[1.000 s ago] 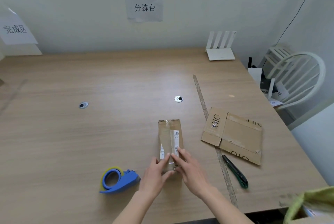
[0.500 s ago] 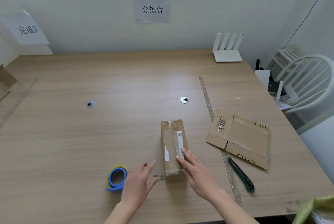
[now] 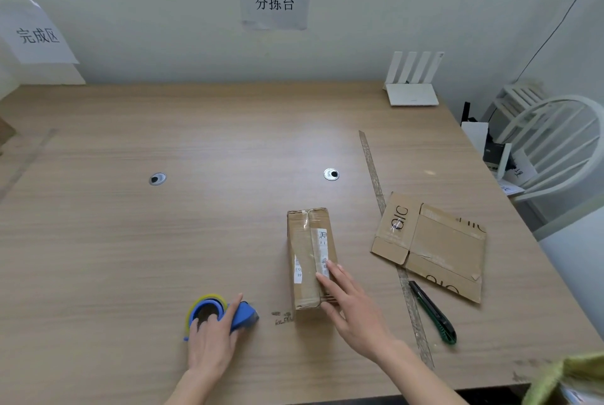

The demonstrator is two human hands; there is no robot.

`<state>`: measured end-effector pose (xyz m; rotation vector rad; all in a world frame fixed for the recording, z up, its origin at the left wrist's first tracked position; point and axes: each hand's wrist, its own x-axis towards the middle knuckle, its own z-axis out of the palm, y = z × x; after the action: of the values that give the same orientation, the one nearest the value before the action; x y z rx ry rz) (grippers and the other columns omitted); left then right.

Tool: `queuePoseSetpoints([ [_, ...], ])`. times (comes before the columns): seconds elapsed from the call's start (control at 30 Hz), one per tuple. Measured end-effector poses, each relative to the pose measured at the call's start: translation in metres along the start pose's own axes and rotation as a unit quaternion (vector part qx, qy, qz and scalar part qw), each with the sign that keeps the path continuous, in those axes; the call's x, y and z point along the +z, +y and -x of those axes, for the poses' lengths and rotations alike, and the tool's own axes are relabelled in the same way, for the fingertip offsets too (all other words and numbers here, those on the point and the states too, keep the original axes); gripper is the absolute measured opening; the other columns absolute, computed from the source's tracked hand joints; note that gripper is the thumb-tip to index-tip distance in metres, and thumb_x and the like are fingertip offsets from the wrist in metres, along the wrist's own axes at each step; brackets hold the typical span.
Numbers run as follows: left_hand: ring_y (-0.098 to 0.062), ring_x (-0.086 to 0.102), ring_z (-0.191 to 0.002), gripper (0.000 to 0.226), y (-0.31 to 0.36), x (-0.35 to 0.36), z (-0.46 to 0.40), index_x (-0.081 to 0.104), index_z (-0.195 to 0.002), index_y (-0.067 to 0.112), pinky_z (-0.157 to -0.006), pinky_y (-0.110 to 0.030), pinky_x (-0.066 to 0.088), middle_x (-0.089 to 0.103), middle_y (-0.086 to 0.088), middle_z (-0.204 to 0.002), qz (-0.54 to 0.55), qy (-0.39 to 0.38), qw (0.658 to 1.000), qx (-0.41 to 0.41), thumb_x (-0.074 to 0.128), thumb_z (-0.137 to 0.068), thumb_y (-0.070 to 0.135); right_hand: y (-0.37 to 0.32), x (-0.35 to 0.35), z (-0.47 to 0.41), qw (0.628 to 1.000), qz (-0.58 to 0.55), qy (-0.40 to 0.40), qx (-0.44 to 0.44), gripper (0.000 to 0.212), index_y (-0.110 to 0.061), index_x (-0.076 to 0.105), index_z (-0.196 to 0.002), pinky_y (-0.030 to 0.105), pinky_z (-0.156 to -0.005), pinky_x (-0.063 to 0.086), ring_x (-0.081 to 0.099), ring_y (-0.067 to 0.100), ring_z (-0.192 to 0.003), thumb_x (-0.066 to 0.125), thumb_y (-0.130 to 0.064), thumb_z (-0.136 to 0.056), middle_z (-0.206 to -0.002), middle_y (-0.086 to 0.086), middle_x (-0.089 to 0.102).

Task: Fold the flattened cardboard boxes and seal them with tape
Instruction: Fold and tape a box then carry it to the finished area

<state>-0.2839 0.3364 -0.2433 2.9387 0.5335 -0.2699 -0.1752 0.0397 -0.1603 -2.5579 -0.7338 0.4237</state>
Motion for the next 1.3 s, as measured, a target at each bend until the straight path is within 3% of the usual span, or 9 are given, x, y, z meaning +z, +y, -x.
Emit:
queuePoseSetpoints([
  [0.07,-0.012,0.035,-0.048,0.091,-0.001,-0.008,-0.002,0.034,-0.15,0.041,-0.06,-0.027,0.043,0.043,0.009,-0.057,0.036,0.003,0.999,0.022,0.082,-0.072,0.045,-0.001,-0.003,-0.001,1.0,0.001,-0.001,-0.002,0.055,-0.04,0.022,-0.159,0.018,-0.12,0.007,-0.009,-0.004,-0.152,0.04,-0.045,-0.107,-0.165,-0.026,-0.005],
  [0.13,-0.011,0.03,-0.046,0.084,0.004,-0.027,-0.001,0.038,-0.15,0.039,-0.05,-0.023,0.031,0.039,0.01,-0.057,0.043,-0.002,0.998,0.037,0.077,-0.076,0.047,-0.003,-0.007,-0.002,1.0,0.003,-0.002,-0.005,0.056,-0.037,0.022,-0.159,0.022,-0.124,0.007,-0.006,-0.001,-0.153,0.041,-0.045,-0.107,-0.165,-0.023,-0.001],
  [0.27,-0.009,0.051,-0.072,0.066,0.017,-0.074,0.001,0.003,-0.146,0.063,-0.057,-0.022,0.039,0.053,0.013,-0.085,0.128,0.015,0.989,0.077,0.043,-0.094,0.057,-0.016,-0.022,-0.009,1.0,0.013,0.0,-0.009,0.059,-0.033,0.02,-0.16,0.024,-0.125,0.006,0.001,0.004,-0.155,0.04,-0.045,-0.106,-0.167,-0.02,0.005],
  [0.5,-0.001,0.052,-0.078,0.058,0.043,-0.156,-0.001,0.018,-0.134,0.076,-0.062,-0.016,0.037,0.054,0.029,-0.088,0.161,0.025,0.974,0.16,0.047,-0.085,0.064,-0.061,-0.064,-0.033,0.983,-0.176,-0.044,0.001,0.059,-0.037,0.025,-0.158,0.026,-0.121,0.025,0.027,0.004,-0.149,0.049,-0.042,-0.105,-0.162,-0.018,0.029],
  [0.7,-0.002,0.054,-0.084,0.061,0.058,-0.191,-0.005,0.015,-0.139,0.072,-0.072,-0.022,0.045,0.06,0.026,-0.104,0.147,0.04,0.968,0.201,0.04,-0.084,0.072,-0.082,-0.083,-0.049,0.946,-0.315,-0.078,0.016,0.057,-0.032,0.033,-0.156,0.03,-0.115,0.039,0.044,0.005,-0.137,0.056,-0.029,-0.103,-0.147,-0.012,0.046],
  [0.9,0.0,0.055,-0.09,0.061,0.067,-0.208,-0.003,0.016,-0.139,0.072,-0.076,-0.023,0.047,0.059,0.028,-0.109,0.139,0.046,0.968,0.204,0.041,-0.084,0.073,-0.086,-0.099,-0.048,0.956,-0.293,0.024,-0.005,0.013,-0.02,0.079,-0.104,0.016,-0.081,0.054,0.069,0.002,-0.089,0.071,-0.022,-0.093,-0.095,-0.009,0.076],
  [1.07,-0.003,0.056,-0.083,0.059,0.077,-0.213,-0.001,0.015,-0.14,0.071,-0.068,-0.02,0.045,0.065,0.022,-0.105,0.108,0.044,0.971,0.208,0.032,-0.083,0.078,-0.079,-0.102,-0.042,0.954,-0.294,0.055,0.018,0.007,-0.024,0.08,-0.091,0.021,-0.078,0.057,0.069,0.002,-0.082,0.074,-0.021,-0.091,-0.084,-0.012,0.075],
  [1.2,-0.005,0.055,-0.071,0.073,0.07,-0.218,-0.005,0.018,-0.143,0.066,-0.055,-0.017,0.033,0.07,0.017,-0.099,0.067,0.048,0.979,0.186,0.009,-0.075,0.092,-0.056,-0.109,-0.03,0.952,-0.296,0.061,0.058,0.015,-0.027,0.074,-0.086,0.021,-0.075,0.057,0.068,0.001,-0.075,0.071,-0.014,-0.092,-0.081,-0.007,0.074],
  [1.3,-0.006,0.06,-0.077,0.064,0.058,-0.218,-0.002,0.03,-0.142,0.06,-0.056,-0.019,0.034,0.069,0.019,-0.104,0.034,0.035,0.985,0.164,0.024,-0.082,0.084,-0.02,-0.11,-0.014,0.948,-0.295,0.057,0.106,0.01,-0.021,0.073,-0.087,0.025,-0.072,0.058,0.067,0.001,-0.065,0.07,-0.014,-0.093,-0.077,-0.001,0.073],
])
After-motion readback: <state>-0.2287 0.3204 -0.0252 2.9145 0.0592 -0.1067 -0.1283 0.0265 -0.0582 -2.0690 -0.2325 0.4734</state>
